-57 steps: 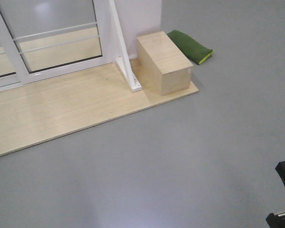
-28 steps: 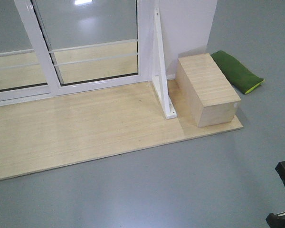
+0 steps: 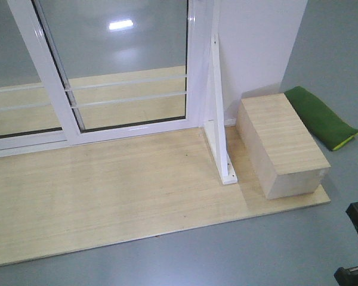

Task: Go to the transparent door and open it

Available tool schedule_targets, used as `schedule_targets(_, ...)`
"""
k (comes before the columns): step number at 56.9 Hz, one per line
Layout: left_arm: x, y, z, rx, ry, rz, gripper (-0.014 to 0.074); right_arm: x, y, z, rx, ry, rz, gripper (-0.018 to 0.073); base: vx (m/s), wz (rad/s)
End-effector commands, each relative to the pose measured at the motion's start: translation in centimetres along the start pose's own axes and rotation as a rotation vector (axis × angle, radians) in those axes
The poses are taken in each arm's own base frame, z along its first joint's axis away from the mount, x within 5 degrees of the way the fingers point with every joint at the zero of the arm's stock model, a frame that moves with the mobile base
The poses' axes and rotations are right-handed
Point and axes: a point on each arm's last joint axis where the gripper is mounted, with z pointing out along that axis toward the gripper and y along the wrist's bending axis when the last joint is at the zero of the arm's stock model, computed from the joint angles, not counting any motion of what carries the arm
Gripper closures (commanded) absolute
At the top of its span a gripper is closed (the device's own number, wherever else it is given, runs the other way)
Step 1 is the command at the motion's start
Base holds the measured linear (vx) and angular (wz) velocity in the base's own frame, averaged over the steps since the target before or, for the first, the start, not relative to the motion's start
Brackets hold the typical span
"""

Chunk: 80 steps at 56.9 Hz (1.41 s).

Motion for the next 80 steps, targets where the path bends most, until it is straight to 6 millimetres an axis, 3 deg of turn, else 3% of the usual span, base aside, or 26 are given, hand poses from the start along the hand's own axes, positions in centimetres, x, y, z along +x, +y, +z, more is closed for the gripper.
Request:
schedule_targets(1, -0.52, 0.02, -0.07, -0.001, -0.087, -0.008, 0.0594, -0.67, -0.08, -0.11, 0.012, -0.095, -0.011, 0.0561, 0.45, 0.13)
schedule_targets(80, -0.52, 0.02, -0.07, -0.001, -0.087, -0.008, 0.0594, -0.67, -0.08, -0.11, 0.012, -0.095, -0.011, 0.0561, 0.36, 0.11)
